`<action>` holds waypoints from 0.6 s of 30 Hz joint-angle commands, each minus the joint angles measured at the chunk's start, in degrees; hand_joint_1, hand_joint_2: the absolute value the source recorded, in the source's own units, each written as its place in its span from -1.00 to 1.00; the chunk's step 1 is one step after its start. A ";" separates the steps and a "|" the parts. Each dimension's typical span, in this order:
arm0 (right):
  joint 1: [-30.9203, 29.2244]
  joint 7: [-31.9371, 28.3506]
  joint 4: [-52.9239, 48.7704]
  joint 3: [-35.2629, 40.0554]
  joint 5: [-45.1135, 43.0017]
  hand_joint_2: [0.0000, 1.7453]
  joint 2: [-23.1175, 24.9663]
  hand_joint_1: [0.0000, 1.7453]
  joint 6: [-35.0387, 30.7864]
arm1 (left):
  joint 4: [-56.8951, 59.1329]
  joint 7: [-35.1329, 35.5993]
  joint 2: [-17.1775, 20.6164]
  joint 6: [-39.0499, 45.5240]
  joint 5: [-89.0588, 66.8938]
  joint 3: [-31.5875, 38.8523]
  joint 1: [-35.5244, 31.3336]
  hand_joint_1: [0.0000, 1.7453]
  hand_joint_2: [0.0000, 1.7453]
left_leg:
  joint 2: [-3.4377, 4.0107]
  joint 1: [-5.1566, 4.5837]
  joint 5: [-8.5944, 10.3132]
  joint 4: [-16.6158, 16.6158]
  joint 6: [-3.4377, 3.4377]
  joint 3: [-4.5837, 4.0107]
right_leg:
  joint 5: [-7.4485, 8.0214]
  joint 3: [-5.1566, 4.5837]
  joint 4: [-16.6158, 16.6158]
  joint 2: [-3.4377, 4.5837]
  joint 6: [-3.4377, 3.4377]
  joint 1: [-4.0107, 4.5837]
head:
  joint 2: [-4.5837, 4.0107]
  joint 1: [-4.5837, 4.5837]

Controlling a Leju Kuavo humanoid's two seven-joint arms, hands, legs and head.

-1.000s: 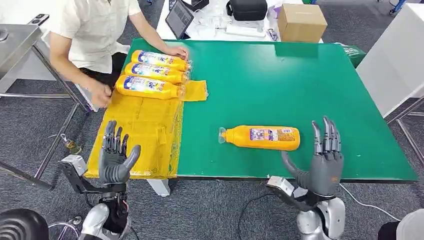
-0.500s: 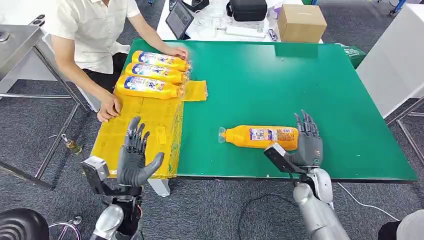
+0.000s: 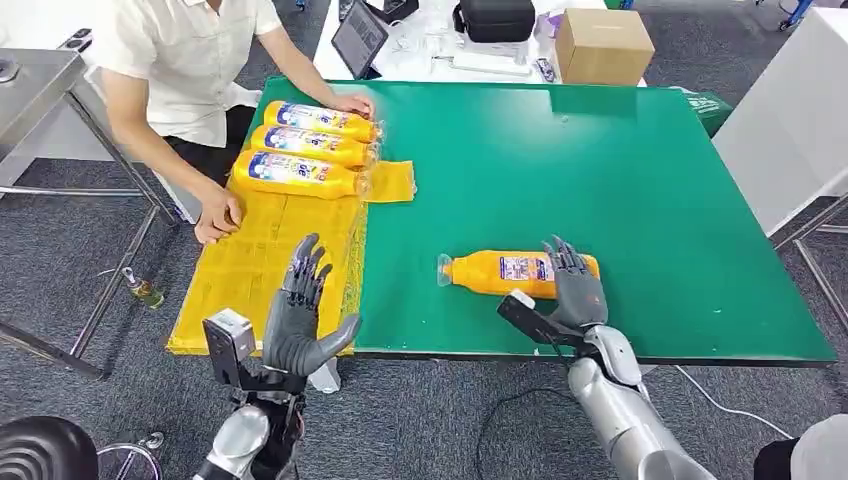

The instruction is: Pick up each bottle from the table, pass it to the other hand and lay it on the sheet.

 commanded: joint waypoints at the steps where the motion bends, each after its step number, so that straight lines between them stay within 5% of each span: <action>1: -3.56 1.15 6.34 3.66 0.31 1.00 -0.29 -1.00 1.86 | 3.87 0.83 0.61 -0.76 0.19 -1.54 -2.32 -1.00 1.00 | 0.06 -0.01 -0.08 -0.04 0.05 0.22 | -0.07 0.21 -0.04 0.00 -0.13 0.03 | 0.00 0.02; 3: -4.19 8.85 6.69 8.38 5.74 1.00 -2.12 -1.00 3.91 | 3.89 3.78 0.34 -4.34 4.19 -0.78 -1.68 -1.00 1.00 | 0.07 0.01 -0.09 -0.03 0.06 0.23 | -0.07 0.22 -0.05 0.00 -0.14 0.05 | 0.00 0.00; 7: -5.88 14.89 4.62 12.01 7.54 1.00 -3.84 -1.00 12.48 | 4.09 4.09 -0.26 -4.58 3.26 0.55 -1.39 -1.00 1.00 | 0.09 -0.01 -0.13 -0.03 0.09 0.34 | -0.10 0.33 -0.05 0.00 -0.18 0.05 | 0.00 0.02; 10: -6.12 21.11 2.02 12.95 10.13 1.00 -3.61 -1.00 12.08 | 3.16 4.90 -0.77 -5.16 2.39 1.09 -0.85 -1.00 1.00 | 0.03 0.00 -0.05 -0.02 0.06 0.23 | -0.04 0.21 -0.05 -0.04 -0.11 0.04 | 0.00 0.02; 18: -4.14 27.07 -4.06 14.47 13.55 1.00 -3.37 -1.00 13.85 | 2.09 5.87 -1.42 -5.04 0.60 1.80 -0.04 -1.00 1.00 | 0.06 0.02 -0.07 -0.05 0.07 0.37 | -0.06 0.37 -0.08 -0.02 -0.17 0.06 | 0.00 0.02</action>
